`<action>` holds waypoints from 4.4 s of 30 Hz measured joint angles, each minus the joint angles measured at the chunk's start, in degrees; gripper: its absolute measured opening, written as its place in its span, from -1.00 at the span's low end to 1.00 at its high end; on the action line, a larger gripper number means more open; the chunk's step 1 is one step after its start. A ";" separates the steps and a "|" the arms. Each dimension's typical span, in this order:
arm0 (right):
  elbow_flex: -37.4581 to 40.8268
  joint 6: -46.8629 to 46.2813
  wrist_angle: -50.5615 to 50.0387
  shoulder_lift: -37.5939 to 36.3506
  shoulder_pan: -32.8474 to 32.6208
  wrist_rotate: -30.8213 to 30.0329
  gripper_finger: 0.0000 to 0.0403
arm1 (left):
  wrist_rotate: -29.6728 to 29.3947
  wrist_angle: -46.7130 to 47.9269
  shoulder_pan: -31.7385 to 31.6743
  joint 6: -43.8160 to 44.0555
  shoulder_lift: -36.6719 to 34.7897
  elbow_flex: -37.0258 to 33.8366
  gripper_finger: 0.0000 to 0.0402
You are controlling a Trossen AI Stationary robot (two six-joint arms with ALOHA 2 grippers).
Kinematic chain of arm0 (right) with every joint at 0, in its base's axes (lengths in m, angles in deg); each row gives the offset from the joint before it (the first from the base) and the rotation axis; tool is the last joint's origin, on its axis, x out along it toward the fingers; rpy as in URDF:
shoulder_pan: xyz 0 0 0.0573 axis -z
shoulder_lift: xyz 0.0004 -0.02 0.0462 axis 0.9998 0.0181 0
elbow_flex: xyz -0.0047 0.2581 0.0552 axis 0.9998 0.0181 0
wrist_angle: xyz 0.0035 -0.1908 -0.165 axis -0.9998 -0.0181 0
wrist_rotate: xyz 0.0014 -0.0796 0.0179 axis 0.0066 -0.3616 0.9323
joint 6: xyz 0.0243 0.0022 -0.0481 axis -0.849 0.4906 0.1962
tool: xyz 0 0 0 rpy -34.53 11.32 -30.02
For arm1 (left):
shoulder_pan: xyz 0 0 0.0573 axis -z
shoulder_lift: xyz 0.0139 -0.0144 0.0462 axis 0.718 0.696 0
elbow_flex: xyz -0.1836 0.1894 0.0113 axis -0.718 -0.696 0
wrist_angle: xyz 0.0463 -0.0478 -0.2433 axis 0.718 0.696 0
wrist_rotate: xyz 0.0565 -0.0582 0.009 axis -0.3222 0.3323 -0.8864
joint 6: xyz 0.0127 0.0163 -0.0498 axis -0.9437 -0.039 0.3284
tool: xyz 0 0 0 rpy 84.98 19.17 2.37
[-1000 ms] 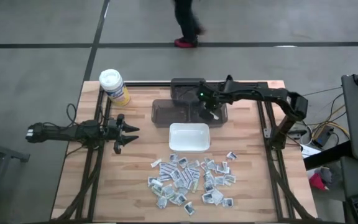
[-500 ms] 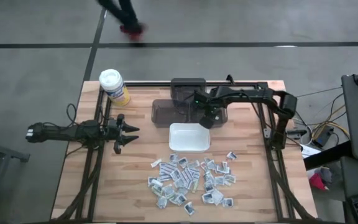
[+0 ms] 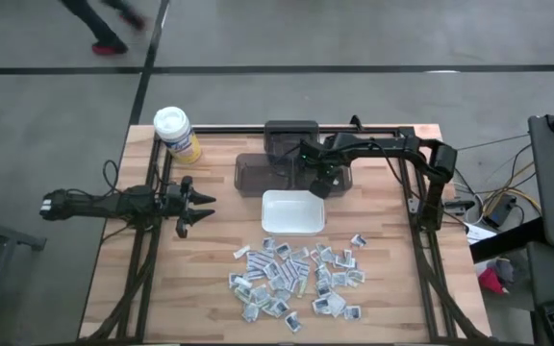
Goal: Pick & Place First Aid Supplies
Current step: Put the green bandage into the bottom right black bin
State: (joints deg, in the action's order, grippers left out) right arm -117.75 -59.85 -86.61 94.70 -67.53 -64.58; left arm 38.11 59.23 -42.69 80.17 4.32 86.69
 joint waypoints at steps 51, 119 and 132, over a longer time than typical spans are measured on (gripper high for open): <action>22.99 -15.32 24.58 -53.02 -27.44 16.55 -0.96 | 0.02 -0.38 -0.01 0.02 -0.02 -0.07 -0.09; -6.05 -18.99 14.47 4.80 -43.91 22.52 -0.50 | 0.11 0.30 -0.02 -0.16 2.35 0.02 -0.09; -6.01 -21.23 14.52 6.64 -43.93 21.40 -0.44 | 0.04 0.21 0.00 -0.04 3.21 0.02 -0.09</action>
State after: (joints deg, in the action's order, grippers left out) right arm -123.76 -81.08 -72.09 101.35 -111.46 -43.18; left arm 38.16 59.45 -42.69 80.13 7.53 86.71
